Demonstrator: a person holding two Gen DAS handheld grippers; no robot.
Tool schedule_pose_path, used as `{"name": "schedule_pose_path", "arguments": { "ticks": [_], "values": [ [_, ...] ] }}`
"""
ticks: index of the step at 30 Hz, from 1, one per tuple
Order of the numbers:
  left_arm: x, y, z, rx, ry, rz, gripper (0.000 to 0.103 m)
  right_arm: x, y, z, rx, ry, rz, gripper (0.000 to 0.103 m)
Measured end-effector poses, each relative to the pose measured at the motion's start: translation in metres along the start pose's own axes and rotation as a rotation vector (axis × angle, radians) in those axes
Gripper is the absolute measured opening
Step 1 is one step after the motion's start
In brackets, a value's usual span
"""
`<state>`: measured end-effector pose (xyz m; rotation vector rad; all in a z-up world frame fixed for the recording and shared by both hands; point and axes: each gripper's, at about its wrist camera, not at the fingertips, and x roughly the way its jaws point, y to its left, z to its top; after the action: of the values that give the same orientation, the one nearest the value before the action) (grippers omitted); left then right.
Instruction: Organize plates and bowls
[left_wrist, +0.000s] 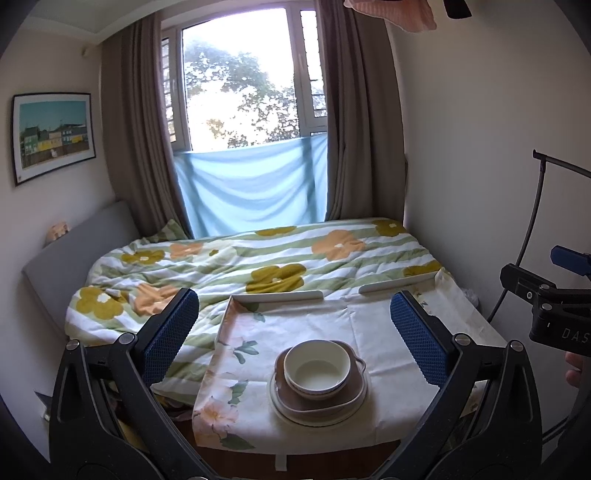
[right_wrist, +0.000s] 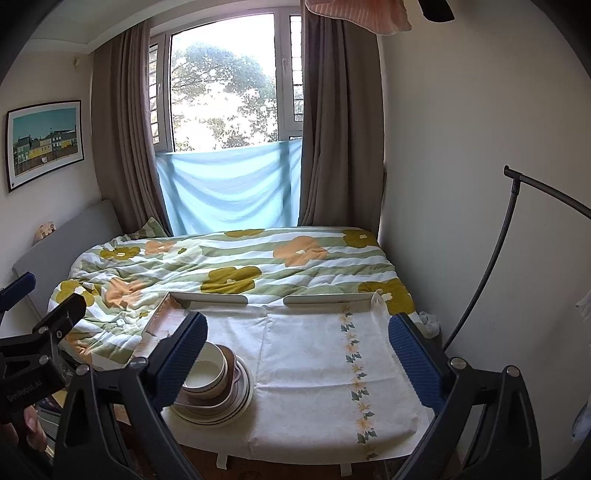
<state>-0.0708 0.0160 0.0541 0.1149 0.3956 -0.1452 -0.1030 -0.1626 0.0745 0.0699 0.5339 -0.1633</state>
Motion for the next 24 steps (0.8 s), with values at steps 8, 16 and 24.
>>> {"name": "schedule_pose_path", "arguments": {
  "ticks": [8,16,24],
  "values": [
    [0.003,0.004,-0.004,0.003,0.008,-0.004,0.103,0.005,-0.007,0.0,-0.005,0.007,-0.007,0.098],
    [0.004,0.009,-0.005,0.007,0.01,0.001,0.103,0.005,-0.008,0.0,-0.004,0.006,-0.004,0.098],
    [0.005,0.012,-0.008,-0.004,0.007,0.015,0.103,0.006,-0.007,0.0,-0.005,0.008,-0.005,0.098]
  ]
}}
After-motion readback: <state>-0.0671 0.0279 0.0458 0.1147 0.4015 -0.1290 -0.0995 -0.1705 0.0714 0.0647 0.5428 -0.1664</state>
